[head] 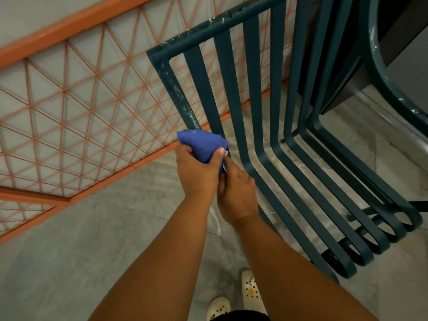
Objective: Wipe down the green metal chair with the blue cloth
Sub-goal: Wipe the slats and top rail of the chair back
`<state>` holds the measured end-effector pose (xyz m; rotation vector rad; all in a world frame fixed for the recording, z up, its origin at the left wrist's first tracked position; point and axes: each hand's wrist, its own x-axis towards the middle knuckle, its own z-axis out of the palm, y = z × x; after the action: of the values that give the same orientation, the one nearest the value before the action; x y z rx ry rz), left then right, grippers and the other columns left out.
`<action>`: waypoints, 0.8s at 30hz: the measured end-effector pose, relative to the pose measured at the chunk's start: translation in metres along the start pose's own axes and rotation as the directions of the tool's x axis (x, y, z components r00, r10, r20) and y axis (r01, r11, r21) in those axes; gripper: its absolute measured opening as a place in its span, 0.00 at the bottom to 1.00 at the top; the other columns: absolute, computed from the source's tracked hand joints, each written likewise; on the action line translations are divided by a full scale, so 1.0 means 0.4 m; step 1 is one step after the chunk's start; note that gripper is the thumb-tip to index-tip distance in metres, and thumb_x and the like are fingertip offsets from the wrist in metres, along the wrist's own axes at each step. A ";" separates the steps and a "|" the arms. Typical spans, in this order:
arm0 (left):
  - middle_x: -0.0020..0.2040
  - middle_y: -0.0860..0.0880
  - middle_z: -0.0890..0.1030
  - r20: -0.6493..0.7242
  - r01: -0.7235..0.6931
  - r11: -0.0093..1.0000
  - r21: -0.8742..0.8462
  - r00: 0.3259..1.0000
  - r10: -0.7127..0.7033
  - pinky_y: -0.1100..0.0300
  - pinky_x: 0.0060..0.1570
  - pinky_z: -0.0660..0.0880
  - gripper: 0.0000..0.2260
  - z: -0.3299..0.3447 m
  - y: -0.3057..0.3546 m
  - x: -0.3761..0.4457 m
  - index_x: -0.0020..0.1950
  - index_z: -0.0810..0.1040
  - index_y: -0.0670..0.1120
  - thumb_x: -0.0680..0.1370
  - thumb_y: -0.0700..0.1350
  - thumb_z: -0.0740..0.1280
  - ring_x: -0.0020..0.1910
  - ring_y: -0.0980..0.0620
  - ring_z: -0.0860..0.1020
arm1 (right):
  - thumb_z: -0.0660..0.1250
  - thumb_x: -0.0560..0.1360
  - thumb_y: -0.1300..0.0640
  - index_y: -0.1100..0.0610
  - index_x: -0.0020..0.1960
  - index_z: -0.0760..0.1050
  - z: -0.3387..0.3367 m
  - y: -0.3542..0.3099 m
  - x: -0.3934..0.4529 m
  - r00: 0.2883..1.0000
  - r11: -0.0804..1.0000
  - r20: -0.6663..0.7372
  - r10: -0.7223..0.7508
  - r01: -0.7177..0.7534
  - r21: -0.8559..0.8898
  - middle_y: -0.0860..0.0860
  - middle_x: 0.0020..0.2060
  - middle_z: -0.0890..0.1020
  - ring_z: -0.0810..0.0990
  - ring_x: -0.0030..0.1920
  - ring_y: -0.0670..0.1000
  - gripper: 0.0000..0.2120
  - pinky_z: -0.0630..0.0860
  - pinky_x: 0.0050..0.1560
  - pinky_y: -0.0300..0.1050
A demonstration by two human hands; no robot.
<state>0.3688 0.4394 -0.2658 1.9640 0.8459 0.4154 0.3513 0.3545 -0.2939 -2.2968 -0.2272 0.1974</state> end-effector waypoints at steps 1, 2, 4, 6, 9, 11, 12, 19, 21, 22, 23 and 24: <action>0.46 0.55 0.76 0.025 0.022 1.000 0.005 0.999 -0.022 0.74 0.35 0.70 0.24 0.004 -0.006 -0.011 0.56 0.67 0.48 0.69 0.55 0.75 0.42 0.60 0.76 | 0.55 0.80 0.53 0.50 0.73 0.60 0.009 0.001 0.000 1.000 1.000 0.009 -0.010 0.011 -0.022 0.47 0.59 0.78 0.76 0.57 0.49 0.21 0.68 0.63 0.50; 0.48 0.54 0.78 0.039 0.042 0.999 0.014 0.998 -0.043 0.74 0.35 0.69 0.26 0.006 -0.012 -0.016 0.58 0.67 0.48 0.69 0.56 0.74 0.42 0.59 0.77 | 0.56 0.80 0.52 0.51 0.74 0.58 0.017 0.006 -0.002 1.000 0.998 0.015 -0.025 0.025 -0.058 0.47 0.59 0.78 0.76 0.57 0.48 0.23 0.68 0.64 0.49; 0.50 0.52 0.80 0.027 0.063 0.998 0.027 0.998 -0.064 0.74 0.35 0.68 0.27 0.002 -0.015 -0.005 0.61 0.69 0.46 0.70 0.57 0.74 0.43 0.56 0.78 | 0.56 0.79 0.54 0.52 0.76 0.56 0.027 0.018 -0.006 0.998 0.992 0.021 -0.058 0.060 -0.112 0.46 0.58 0.79 0.76 0.57 0.47 0.25 0.68 0.64 0.49; 0.50 0.50 0.81 -0.018 0.058 0.997 0.042 0.998 -0.057 0.74 0.35 0.68 0.27 -0.010 -0.003 0.027 0.61 0.71 0.44 0.70 0.56 0.74 0.44 0.55 0.79 | 0.54 0.79 0.58 0.52 0.76 0.57 0.021 0.019 -0.009 0.997 0.991 0.011 -0.079 0.080 -0.111 0.47 0.59 0.79 0.75 0.59 0.47 0.26 0.67 0.65 0.49; 0.48 0.52 0.80 -0.079 0.004 0.999 0.035 0.997 -0.001 0.76 0.35 0.67 0.25 -0.033 0.030 0.080 0.61 0.72 0.45 0.70 0.56 0.73 0.42 0.56 0.78 | 0.55 0.79 0.59 0.53 0.76 0.58 0.015 0.020 -0.011 0.997 0.992 -0.007 -0.081 0.080 -0.102 0.50 0.62 0.77 0.73 0.62 0.50 0.25 0.67 0.67 0.52; 0.44 0.55 0.78 -0.086 -0.042 0.998 0.051 0.995 0.047 0.78 0.33 0.66 0.22 -0.043 0.047 0.105 0.59 0.74 0.46 0.71 0.55 0.73 0.37 0.61 0.75 | 0.55 0.80 0.58 0.51 0.76 0.58 0.015 0.021 -0.012 0.998 0.994 0.000 -0.056 0.056 -0.098 0.52 0.64 0.76 0.71 0.65 0.52 0.25 0.65 0.69 0.54; 0.41 0.56 0.77 -0.074 -0.058 0.996 0.073 0.995 0.063 0.79 0.32 0.66 0.20 -0.045 0.048 0.111 0.57 0.75 0.46 0.72 0.55 0.72 0.35 0.62 0.74 | 0.55 0.80 0.58 0.51 0.77 0.57 0.015 0.020 -0.010 0.999 0.994 0.006 -0.050 0.050 -0.092 0.52 0.65 0.75 0.69 0.67 0.52 0.25 0.64 0.70 0.54; 0.40 0.56 0.80 0.089 -0.029 0.988 0.153 0.996 0.015 0.74 0.32 0.68 0.18 -0.042 -0.020 0.055 0.50 0.78 0.47 0.71 0.59 0.71 0.39 0.59 0.79 | 0.56 0.79 0.60 0.48 0.76 0.57 0.030 0.033 -0.002 0.999 0.999 0.049 -0.022 0.024 -0.044 0.50 0.70 0.70 0.61 0.72 0.52 0.26 0.62 0.71 0.55; 0.46 0.54 0.82 0.078 -0.051 0.990 0.134 0.996 0.040 0.72 0.38 0.70 0.20 -0.042 -0.007 0.078 0.55 0.78 0.47 0.70 0.58 0.73 0.44 0.56 0.81 | 0.55 0.80 0.58 0.46 0.76 0.56 0.027 0.032 -0.003 0.999 0.999 0.046 -0.019 0.021 -0.049 0.50 0.69 0.70 0.61 0.72 0.52 0.26 0.63 0.71 0.55; 0.49 0.53 0.82 0.065 -0.080 0.989 0.122 0.995 0.073 0.72 0.40 0.71 0.21 -0.046 0.005 0.094 0.58 0.77 0.47 0.70 0.57 0.73 0.46 0.55 0.80 | 0.54 0.80 0.58 0.46 0.76 0.56 0.024 0.030 -0.003 0.999 0.998 0.044 -0.025 0.027 -0.049 0.50 0.69 0.70 0.61 0.72 0.53 0.26 0.63 0.71 0.54; 0.51 0.53 0.82 0.040 -0.115 0.988 0.100 0.993 0.112 0.72 0.43 0.71 0.23 -0.051 0.018 0.107 0.60 0.76 0.48 0.70 0.56 0.74 0.47 0.56 0.80 | 0.54 0.80 0.58 0.47 0.76 0.56 0.022 0.028 -0.004 0.999 0.998 0.042 -0.026 0.028 -0.051 0.51 0.69 0.69 0.62 0.72 0.53 0.25 0.63 0.71 0.54; 0.52 0.53 0.81 0.012 -0.141 0.988 0.070 0.990 0.140 0.70 0.45 0.72 0.24 -0.055 0.028 0.119 0.61 0.74 0.48 0.70 0.55 0.74 0.48 0.56 0.79 | 0.54 0.81 0.57 0.47 0.76 0.56 0.020 0.026 -0.006 0.999 0.998 0.041 -0.021 0.023 -0.059 0.52 0.69 0.69 0.62 0.72 0.54 0.25 0.64 0.71 0.54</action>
<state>0.3940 0.4830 -0.2473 2.0968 0.7287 0.4666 0.3484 0.3527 -0.3068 -2.3499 -0.2824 0.2280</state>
